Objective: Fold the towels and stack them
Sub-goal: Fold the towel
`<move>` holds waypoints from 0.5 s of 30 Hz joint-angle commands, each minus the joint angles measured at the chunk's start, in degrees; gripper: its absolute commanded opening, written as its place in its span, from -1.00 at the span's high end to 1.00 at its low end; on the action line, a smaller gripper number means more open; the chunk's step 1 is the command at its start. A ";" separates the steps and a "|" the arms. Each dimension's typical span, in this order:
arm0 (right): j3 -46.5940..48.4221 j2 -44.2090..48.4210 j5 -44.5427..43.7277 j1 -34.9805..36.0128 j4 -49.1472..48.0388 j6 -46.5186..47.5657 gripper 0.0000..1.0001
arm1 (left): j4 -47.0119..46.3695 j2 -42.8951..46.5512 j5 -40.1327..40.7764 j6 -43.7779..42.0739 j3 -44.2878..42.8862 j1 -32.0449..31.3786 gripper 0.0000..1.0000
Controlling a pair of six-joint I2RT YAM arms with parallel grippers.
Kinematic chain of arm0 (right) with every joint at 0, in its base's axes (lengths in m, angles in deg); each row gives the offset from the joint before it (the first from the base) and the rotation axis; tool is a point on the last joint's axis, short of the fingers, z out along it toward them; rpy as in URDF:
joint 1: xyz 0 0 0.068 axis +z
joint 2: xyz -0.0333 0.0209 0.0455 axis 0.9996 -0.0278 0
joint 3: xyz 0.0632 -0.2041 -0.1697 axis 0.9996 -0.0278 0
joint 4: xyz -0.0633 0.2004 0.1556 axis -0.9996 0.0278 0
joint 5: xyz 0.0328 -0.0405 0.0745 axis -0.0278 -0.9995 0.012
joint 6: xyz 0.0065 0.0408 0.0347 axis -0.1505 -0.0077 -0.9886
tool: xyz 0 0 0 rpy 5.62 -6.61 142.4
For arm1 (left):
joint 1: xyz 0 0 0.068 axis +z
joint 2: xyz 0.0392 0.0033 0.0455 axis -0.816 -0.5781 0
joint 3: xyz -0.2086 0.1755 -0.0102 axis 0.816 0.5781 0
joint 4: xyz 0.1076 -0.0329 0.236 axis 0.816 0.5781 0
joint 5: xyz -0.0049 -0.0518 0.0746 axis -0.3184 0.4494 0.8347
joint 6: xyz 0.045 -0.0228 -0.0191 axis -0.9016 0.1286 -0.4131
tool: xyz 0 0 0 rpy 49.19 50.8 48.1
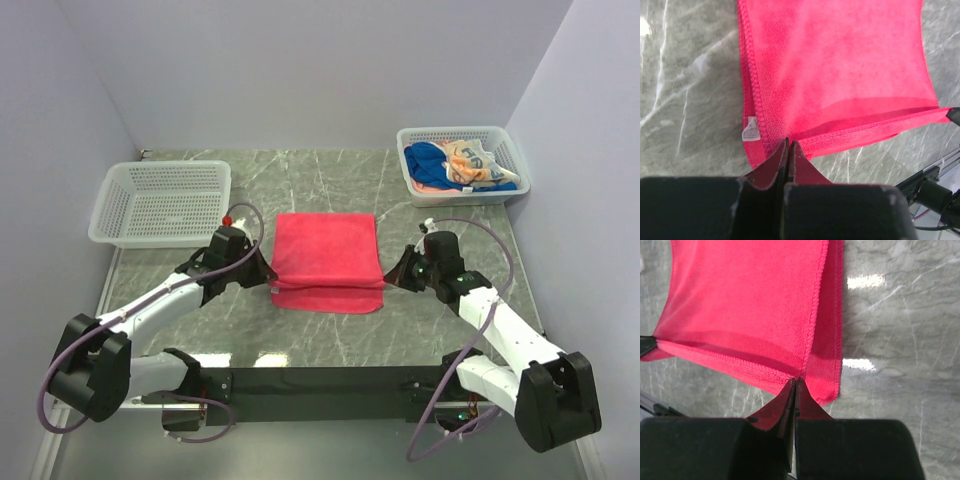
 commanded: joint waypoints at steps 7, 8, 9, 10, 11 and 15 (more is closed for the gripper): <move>-6.17 -1.76 -0.70 -0.55 -1.02 -1.24 1.00 | -1.78 -3.11 -0.20 -0.20 6.35 0.25 0.97; -6.44 -2.47 -0.69 -0.54 -1.55 -1.32 1.00 | -2.22 -3.47 -0.28 -0.20 6.78 0.25 0.96; -7.05 -3.26 -0.69 -0.63 -2.60 -1.50 1.00 | -2.66 -4.08 -0.28 -0.20 6.96 0.07 0.93; -7.14 -3.96 -0.78 -0.63 -3.04 -1.50 1.00 | -2.83 -4.35 -0.28 -0.20 6.96 -0.10 0.92; -7.40 -5.10 -0.87 -0.63 -3.31 -1.41 0.99 | -2.84 -4.70 -0.54 -0.29 6.96 -0.11 0.91; -7.50 -5.99 -0.70 -0.63 -3.67 -0.54 0.80 | -2.14 -4.18 -0.81 -0.38 6.70 -0.54 0.71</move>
